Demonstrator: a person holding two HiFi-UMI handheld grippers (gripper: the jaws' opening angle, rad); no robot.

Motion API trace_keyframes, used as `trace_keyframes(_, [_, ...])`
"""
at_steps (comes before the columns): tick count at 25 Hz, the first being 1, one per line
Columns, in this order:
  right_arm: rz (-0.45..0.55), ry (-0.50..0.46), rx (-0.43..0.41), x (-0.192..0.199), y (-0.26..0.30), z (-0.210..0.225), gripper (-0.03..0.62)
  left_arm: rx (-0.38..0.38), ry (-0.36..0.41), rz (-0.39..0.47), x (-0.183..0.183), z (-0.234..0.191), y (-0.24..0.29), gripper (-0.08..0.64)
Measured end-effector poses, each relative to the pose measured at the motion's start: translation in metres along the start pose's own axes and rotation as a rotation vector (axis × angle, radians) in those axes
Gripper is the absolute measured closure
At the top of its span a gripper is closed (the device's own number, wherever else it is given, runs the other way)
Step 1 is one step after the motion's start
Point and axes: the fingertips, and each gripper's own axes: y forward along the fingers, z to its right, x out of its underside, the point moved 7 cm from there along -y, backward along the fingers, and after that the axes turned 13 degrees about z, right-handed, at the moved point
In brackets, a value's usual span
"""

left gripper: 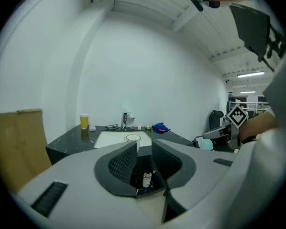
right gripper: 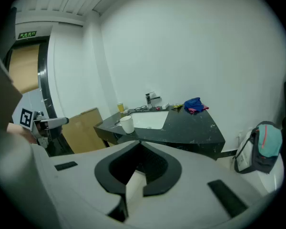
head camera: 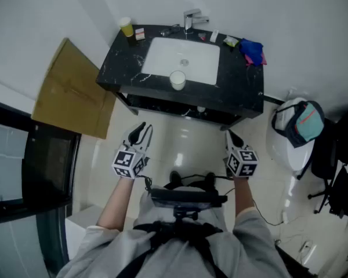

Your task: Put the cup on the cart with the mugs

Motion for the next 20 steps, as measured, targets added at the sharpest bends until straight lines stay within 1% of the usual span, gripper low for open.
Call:
trace_keyframes(6, [0.006, -0.011, -0.002, -0.007, 0.02, -0.01, 0.584, 0.042, -0.041, -0.011, 0.011, -0.014, 0.038, 0.333])
trace_keyframes(9, [-0.006, -0.022, -0.013, -0.011, 0.026, -0.01, 0.584, 0.027, -0.063, -0.012, 0.017, -0.016, 0.059, 0.251])
trace_keyframes(13, [-0.007, -0.05, -0.049, -0.022, 0.043, 0.0, 0.584, 0.008, -0.066, -0.014, 0.025, -0.014, 0.099, 0.167])
trace_keyframes(16, [-0.005, -0.077, -0.104, -0.033, 0.058, 0.01, 0.584, -0.01, -0.072, -0.037, 0.034, -0.008, 0.129, 0.127])
trace_keyframes(20, [-0.017, -0.104, -0.175, -0.046, 0.077, 0.026, 0.584, -0.044, -0.077, -0.048, 0.042, -0.001, 0.162, 0.121])
